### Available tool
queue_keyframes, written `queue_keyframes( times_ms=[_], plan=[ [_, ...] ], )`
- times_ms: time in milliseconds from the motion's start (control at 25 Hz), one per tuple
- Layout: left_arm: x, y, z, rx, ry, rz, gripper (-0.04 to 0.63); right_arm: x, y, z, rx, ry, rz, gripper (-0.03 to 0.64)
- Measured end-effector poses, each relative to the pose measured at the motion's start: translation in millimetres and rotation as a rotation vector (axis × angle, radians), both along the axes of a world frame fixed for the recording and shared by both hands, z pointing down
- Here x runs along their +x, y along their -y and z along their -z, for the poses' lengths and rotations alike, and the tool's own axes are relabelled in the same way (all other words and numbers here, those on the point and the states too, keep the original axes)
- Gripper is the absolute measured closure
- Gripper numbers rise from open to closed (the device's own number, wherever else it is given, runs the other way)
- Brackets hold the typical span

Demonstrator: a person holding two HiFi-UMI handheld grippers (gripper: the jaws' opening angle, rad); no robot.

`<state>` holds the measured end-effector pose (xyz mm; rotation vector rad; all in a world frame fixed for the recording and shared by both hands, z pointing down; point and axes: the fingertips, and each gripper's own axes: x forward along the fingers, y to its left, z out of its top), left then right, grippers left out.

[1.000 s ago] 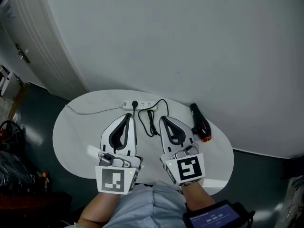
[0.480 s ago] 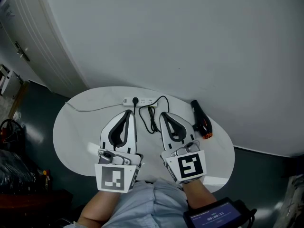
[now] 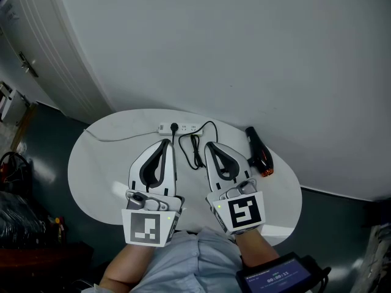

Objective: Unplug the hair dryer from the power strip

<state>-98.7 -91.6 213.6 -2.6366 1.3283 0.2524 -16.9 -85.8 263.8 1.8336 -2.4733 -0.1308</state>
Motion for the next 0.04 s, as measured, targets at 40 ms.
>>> queue_keyframes(
  times_ms=[40],
  plan=[
    [-1.6, -0.5, 0.4, 0.001, -0.001, 0.0, 0.598, -1.6, -0.5, 0.5, 0.001, -0.001, 0.0, 0.617]
  ],
)
